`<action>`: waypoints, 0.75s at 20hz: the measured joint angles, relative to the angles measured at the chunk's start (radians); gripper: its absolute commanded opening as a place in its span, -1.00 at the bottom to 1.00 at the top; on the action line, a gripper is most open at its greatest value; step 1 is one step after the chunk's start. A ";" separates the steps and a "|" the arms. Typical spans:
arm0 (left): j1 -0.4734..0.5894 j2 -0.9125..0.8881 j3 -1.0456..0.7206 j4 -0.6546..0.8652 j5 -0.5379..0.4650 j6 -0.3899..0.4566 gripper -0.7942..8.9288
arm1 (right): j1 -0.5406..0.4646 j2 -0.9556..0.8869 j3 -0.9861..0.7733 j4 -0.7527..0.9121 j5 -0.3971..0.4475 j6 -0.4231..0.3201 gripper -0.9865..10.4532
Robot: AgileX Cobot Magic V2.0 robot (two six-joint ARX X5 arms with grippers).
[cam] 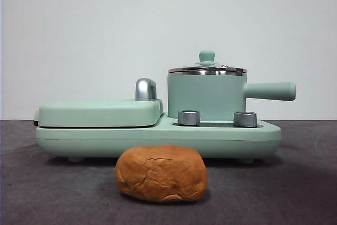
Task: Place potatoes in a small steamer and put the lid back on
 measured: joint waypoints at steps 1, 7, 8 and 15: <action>0.000 0.000 0.000 0.000 0.000 0.000 -0.82 | 0.000 0.000 0.000 0.000 0.000 0.000 -0.78; 0.000 0.000 0.000 0.000 0.000 -0.059 -0.82 | 0.000 0.000 0.000 0.051 -0.005 0.007 -0.78; 0.000 0.000 0.000 0.000 0.000 -0.085 -0.82 | 0.000 0.000 0.000 0.065 -0.005 0.020 -0.78; 0.000 0.000 0.000 0.004 0.016 -0.329 -0.82 | 0.000 0.000 0.000 0.122 -0.001 0.145 -0.78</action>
